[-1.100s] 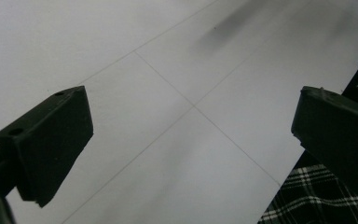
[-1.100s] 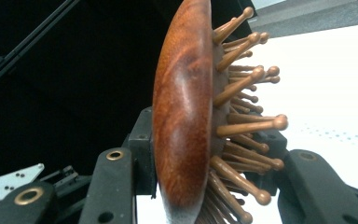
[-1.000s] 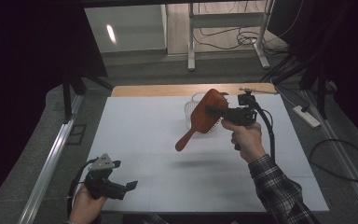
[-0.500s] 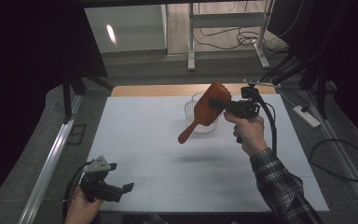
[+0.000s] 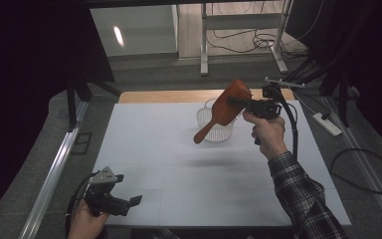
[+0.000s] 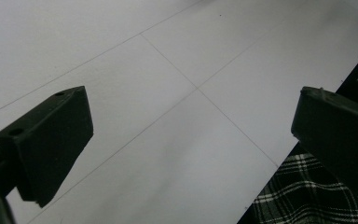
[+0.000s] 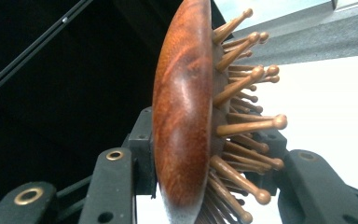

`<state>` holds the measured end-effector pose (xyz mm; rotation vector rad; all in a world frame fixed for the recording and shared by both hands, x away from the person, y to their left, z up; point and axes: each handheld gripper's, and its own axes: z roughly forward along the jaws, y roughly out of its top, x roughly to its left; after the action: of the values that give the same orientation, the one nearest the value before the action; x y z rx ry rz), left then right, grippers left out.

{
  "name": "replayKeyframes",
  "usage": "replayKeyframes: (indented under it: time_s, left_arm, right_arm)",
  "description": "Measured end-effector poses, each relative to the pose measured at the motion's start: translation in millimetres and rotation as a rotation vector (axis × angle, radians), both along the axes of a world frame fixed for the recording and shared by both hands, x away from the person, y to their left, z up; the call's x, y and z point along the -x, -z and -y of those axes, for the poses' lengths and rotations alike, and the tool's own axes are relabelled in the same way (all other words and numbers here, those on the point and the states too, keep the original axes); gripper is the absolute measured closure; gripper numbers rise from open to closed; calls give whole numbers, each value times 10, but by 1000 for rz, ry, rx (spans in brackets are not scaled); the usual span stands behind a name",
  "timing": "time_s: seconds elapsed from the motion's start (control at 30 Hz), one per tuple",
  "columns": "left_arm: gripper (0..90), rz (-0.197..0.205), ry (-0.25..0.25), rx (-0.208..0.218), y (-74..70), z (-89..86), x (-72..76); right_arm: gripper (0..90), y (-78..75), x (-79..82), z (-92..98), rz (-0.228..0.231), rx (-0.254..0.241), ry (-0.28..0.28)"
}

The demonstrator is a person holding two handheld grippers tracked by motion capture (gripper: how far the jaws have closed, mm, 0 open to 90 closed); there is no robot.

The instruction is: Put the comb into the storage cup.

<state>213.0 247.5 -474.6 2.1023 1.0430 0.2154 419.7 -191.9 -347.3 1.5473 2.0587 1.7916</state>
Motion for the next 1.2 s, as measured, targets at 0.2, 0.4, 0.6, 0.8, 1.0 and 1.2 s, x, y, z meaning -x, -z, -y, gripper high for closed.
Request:
replayKeyframes:
  time_s: [0.2,0.4,0.6,0.8,1.0,1.2]
  left_arm:
    - [0,2,3,-4,1,7,2]
    - [0,0,7,-6,1,5,1]
    - [0,-4,5,-5,3,6,-3]
    - [0,-2,1,-4,5,9,-3]
    - [0,-7,2,-9,6,14,-4]
    - [0,-9,4,-16,6,14,-8]
  right_arm:
    - [542,-20,-58,15,-3,-6,21]
    - [541,-37,-103,31,-4,-7,42]
    - [542,-52,-163,78,-4,-9,69]
    - [542,-96,-220,104,4,-5,90]
    - [542,-125,-287,128,10,2,118]
    - [541,-116,-354,143,9,13,143]
